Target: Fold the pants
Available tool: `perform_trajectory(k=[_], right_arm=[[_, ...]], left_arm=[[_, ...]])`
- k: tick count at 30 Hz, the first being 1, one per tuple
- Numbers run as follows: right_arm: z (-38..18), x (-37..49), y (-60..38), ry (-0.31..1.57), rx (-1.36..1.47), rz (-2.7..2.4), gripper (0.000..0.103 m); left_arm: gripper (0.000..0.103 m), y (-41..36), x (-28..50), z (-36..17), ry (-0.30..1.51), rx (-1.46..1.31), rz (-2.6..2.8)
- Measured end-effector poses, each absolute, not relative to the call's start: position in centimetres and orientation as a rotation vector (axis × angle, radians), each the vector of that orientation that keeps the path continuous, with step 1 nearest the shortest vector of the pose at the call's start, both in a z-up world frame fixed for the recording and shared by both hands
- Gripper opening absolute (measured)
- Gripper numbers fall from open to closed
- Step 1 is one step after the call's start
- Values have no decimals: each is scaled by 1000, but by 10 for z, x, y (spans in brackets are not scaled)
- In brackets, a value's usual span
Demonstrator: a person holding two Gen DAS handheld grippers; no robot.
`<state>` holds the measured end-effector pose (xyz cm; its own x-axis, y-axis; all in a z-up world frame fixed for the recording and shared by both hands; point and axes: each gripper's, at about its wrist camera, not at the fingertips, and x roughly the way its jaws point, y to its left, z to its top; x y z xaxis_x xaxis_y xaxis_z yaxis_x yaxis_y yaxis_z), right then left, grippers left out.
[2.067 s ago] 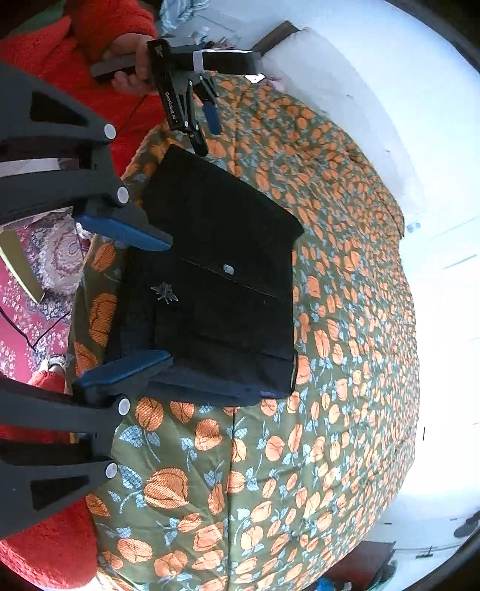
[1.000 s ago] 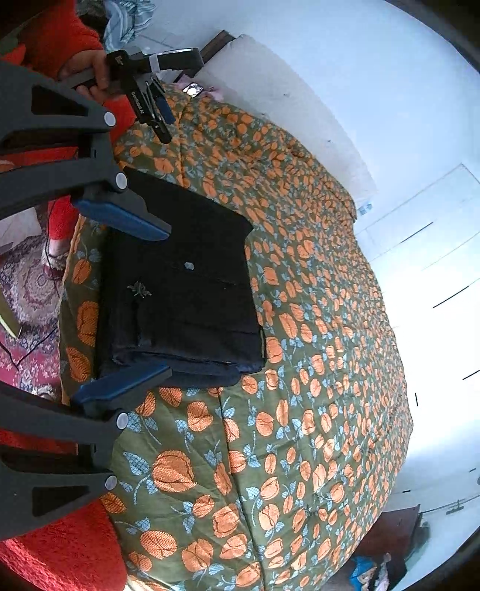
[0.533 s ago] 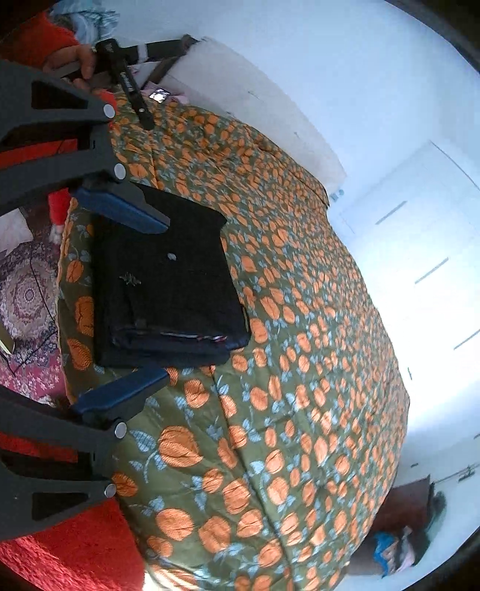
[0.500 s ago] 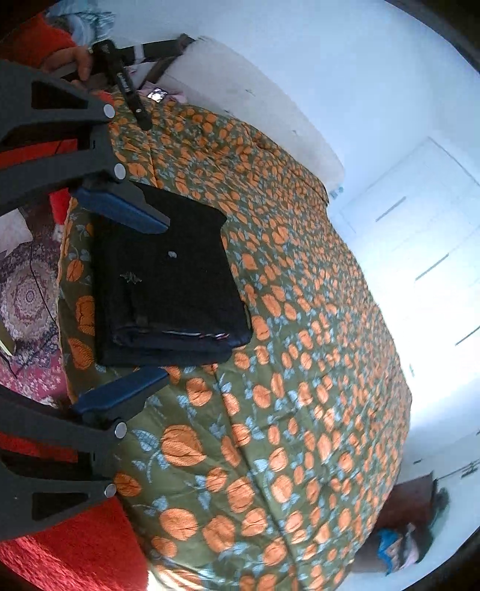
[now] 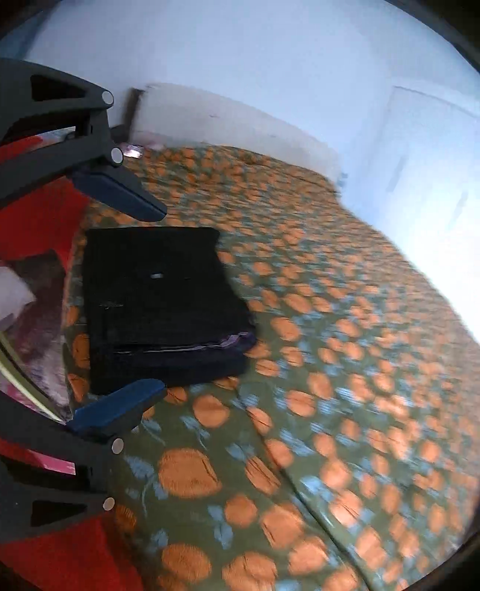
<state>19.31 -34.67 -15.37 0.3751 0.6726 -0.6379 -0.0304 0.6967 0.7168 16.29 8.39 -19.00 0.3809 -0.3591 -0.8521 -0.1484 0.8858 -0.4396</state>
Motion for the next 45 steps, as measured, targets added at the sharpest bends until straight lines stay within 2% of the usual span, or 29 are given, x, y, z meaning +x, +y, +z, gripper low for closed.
perform_trajectory(k=[6,11,12,13,14,15,16,17,19,20,23,28,32,36,39,41,43,45], right_arm=[[-223,223,-317,1285,601,561,87],[-252,237,-297,1387,528,616,88],[-256,238,-294,1403,501,613,88],[-257,239,-291,1409,489,612,88],[-256,239,-289,1406,487,618,84],[-253,238,-284,1395,473,639,69],[-246,236,-277,1381,415,642,63],[-239,232,-269,1359,346,637,51],[-221,224,-253,1311,214,630,42],[-209,219,-245,1284,175,628,37],[-186,216,-240,1228,187,647,33],[-149,234,-225,1144,207,705,32],[-125,280,-208,1071,172,714,32],[-110,335,-193,993,135,692,32],[-128,375,-189,1012,142,631,33],[-165,396,-192,1089,135,539,33],[-198,405,-192,1157,65,444,38],[-217,408,-204,1184,67,408,50]], left_arm=[[89,78,189,-228,1279,-574,-164],[89,56,200,-245,1341,-574,-217],[86,51,200,-242,1343,-555,-211],[63,44,200,-235,1334,-524,-203],[59,37,199,-229,1332,-481,-185],[46,29,197,-219,1322,-409,-146],[28,18,194,-207,1301,-335,-125],[25,6,192,-194,1282,-265,-104],[20,-10,187,-170,1225,-188,-102],[20,-12,187,-158,1197,-180,-118],[18,-19,191,-124,1125,-197,-159],[18,-20,232,-88,1039,-153,-154],[18,-10,280,-70,964,-96,-118],[18,-5,332,-85,922,-25,-52],[20,-4,365,-139,1015,4,7],[24,-7,378,-181,1105,74,62],[42,-4,381,-206,1137,154,148],[49,7,371,-200,1120,89,139]])
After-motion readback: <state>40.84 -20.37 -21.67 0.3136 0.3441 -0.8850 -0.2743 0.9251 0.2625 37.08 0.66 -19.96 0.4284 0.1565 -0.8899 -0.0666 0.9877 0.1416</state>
